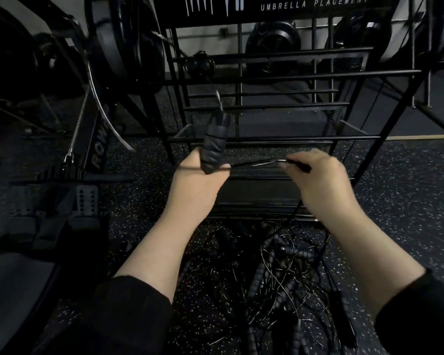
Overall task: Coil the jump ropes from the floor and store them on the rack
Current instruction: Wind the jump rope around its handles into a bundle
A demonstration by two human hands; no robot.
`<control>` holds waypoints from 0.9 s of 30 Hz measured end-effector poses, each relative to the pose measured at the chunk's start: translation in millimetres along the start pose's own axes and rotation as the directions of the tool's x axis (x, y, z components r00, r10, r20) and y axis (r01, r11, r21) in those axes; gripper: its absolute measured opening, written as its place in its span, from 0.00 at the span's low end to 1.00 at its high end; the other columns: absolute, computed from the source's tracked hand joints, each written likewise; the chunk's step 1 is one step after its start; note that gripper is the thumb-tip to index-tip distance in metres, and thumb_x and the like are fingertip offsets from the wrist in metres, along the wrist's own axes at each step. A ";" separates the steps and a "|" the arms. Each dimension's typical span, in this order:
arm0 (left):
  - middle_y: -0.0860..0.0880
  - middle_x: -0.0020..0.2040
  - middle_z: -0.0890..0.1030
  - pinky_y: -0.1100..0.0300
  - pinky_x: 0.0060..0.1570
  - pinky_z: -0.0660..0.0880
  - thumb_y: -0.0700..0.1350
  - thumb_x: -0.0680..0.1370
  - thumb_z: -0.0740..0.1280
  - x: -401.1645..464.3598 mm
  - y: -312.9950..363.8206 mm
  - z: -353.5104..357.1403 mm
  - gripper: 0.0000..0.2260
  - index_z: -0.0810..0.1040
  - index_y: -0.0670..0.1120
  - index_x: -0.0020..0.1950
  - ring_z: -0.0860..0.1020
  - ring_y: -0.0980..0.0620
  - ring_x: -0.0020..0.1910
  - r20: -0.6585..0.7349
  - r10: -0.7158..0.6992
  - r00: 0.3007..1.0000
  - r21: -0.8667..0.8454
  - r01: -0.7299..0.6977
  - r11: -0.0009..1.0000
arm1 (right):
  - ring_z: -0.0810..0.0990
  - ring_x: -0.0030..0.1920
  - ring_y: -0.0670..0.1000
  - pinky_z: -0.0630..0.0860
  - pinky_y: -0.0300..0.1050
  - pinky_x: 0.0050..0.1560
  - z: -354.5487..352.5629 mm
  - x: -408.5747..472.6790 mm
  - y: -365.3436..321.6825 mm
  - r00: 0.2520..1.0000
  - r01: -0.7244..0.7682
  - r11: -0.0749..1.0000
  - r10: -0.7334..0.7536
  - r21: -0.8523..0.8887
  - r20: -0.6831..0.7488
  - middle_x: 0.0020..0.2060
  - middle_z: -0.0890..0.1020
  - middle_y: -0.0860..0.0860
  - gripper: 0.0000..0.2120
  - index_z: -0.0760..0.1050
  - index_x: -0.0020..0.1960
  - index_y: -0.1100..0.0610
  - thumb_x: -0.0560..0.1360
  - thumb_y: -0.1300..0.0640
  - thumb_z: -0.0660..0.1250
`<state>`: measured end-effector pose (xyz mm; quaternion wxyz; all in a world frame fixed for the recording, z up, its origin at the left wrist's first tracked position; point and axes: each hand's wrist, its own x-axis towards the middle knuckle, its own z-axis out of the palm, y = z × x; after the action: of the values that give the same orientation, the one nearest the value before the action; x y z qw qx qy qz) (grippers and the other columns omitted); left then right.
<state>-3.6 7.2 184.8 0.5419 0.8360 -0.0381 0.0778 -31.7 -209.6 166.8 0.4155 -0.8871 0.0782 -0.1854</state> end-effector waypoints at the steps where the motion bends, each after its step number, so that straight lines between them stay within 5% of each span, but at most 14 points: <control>1: 0.52 0.43 0.83 0.47 0.52 0.79 0.49 0.74 0.73 1.4 -1.2 -1.1 0.07 0.79 0.49 0.49 0.81 0.52 0.45 0.049 0.020 0.999 0.072 -0.024 0.997 | 0.77 0.47 0.49 0.68 0.30 0.43 -2.3 1.6 -0.5 0.998 0.013 1.000 -0.014 -0.010 -0.056 0.50 0.77 0.49 0.13 0.83 0.61 0.55 0.79 0.51 0.71; 3: 0.52 0.45 0.83 0.44 0.56 0.77 0.54 0.72 0.71 2.9 -3.9 -2.2 0.11 0.78 0.51 0.49 0.81 0.47 0.48 0.126 0.055 0.991 0.277 -0.088 0.957 | 0.77 0.47 0.49 0.67 0.30 0.43 -7.7 4.2 0.2 0.991 -0.012 1.000 0.011 -0.007 -0.132 0.47 0.75 0.47 0.14 0.84 0.61 0.54 0.79 0.50 0.72; 5: 0.49 0.45 0.83 0.46 0.54 0.77 0.52 0.74 0.72 1.9 -4.5 -1.6 0.09 0.77 0.49 0.49 0.81 0.44 0.47 0.148 0.034 0.988 0.306 -0.078 0.949 | 0.77 0.40 0.46 0.68 0.33 0.37 -12.0 5.3 4.1 0.985 -0.095 0.994 0.101 0.044 -0.140 0.43 0.78 0.44 0.14 0.84 0.61 0.52 0.78 0.47 0.73; 8: 0.50 0.36 0.81 0.58 0.35 0.75 0.41 0.77 0.70 -4.0 -0.4 2.8 0.05 0.75 0.49 0.45 0.79 0.50 0.33 0.159 -0.101 0.982 -0.018 0.105 0.994 | 0.74 0.30 0.40 0.67 0.31 0.29 -7.5 4.2 6.9 0.985 -0.149 0.982 0.158 0.116 -0.075 0.44 0.82 0.46 0.14 0.82 0.63 0.52 0.79 0.50 0.72; 10: 0.52 0.32 0.75 0.59 0.30 0.70 0.38 0.77 0.68 -5.6 3.2 4.8 0.09 0.73 0.48 0.40 0.73 0.53 0.30 0.157 -0.190 0.969 -0.237 0.224 0.945 | 0.79 0.36 0.40 0.73 0.37 0.34 0.2 0.2 3.3 0.993 -0.120 0.985 0.120 0.125 0.011 0.51 0.83 0.42 0.17 0.77 0.69 0.50 0.81 0.55 0.69; 13: 0.51 0.33 0.71 0.60 0.30 0.65 0.36 0.78 0.65 -3.4 6.0 6.6 0.09 0.71 0.47 0.42 0.69 0.54 0.30 0.224 -0.260 0.939 -0.508 0.341 0.791 | 0.85 0.46 0.50 0.79 0.44 0.42 18.9 -6.7 1.7 0.974 -0.104 0.993 0.091 0.055 0.208 0.50 0.86 0.43 0.10 0.77 0.60 0.49 0.80 0.58 0.69; 16: 0.50 0.34 0.72 0.61 0.30 0.64 0.36 0.79 0.64 -2.0 8.7 7.9 0.07 0.70 0.46 0.46 0.69 0.54 0.30 0.271 -0.296 0.916 -0.663 0.400 0.632 | 0.85 0.44 0.46 0.81 0.40 0.42 48.0 -22.9 2.4 0.805 -0.095 0.995 0.086 -0.015 0.587 0.58 0.85 0.45 0.15 0.76 0.66 0.48 0.80 0.56 0.70; 18: 0.49 0.34 0.71 0.62 0.29 0.64 0.35 0.80 0.63 -2.5 13.4 8.7 0.07 0.70 0.46 0.45 0.68 0.54 0.30 0.317 -0.288 0.904 -0.727 0.426 0.538 | 0.78 0.40 0.36 0.75 0.30 0.41 64.6 -33.3 4.9 0.720 -0.012 0.995 0.075 -0.096 0.690 0.64 0.81 0.42 0.21 0.71 0.73 0.46 0.81 0.53 0.68; 21: 0.49 0.34 0.71 0.62 0.30 0.62 0.36 0.81 0.62 -4.9 21.0 7.7 0.08 0.69 0.46 0.44 0.68 0.54 0.29 0.351 -0.264 0.899 -0.775 0.436 0.458 | 0.79 0.39 0.41 0.74 0.35 0.38 73.9 -43.3 8.5 0.741 0.060 0.986 0.059 -0.154 0.669 0.51 0.85 0.47 0.09 0.79 0.59 0.49 0.83 0.48 0.64; 23: 0.49 0.34 0.72 0.61 0.32 0.63 0.36 0.81 0.62 -5.5 23.4 5.1 0.08 0.70 0.46 0.44 0.69 0.54 0.31 0.330 -0.252 0.910 -0.790 0.412 0.454 | 0.83 0.43 0.53 0.78 0.48 0.45 76.6 -43.1 13.6 0.824 0.069 0.973 0.070 -0.222 0.562 0.43 0.85 0.53 0.15 0.79 0.50 0.56 0.84 0.47 0.60; 27: 0.46 0.48 0.82 0.59 0.42 0.75 0.38 0.80 0.66 -1.9 17.1 -2.8 0.04 0.77 0.46 0.47 0.81 0.52 0.46 0.201 -0.294 0.934 -0.679 0.350 0.645 | 0.84 0.33 0.47 0.81 0.48 0.39 64.5 -25.2 2.5 0.917 -0.102 0.995 0.096 -0.004 0.387 0.39 0.87 0.51 0.16 0.79 0.48 0.56 0.85 0.49 0.58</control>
<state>-8.2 2.7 201.0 0.8228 0.5602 0.0646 -0.0706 -29.4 -158.2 120.5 0.4390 -0.8976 0.0379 0.0138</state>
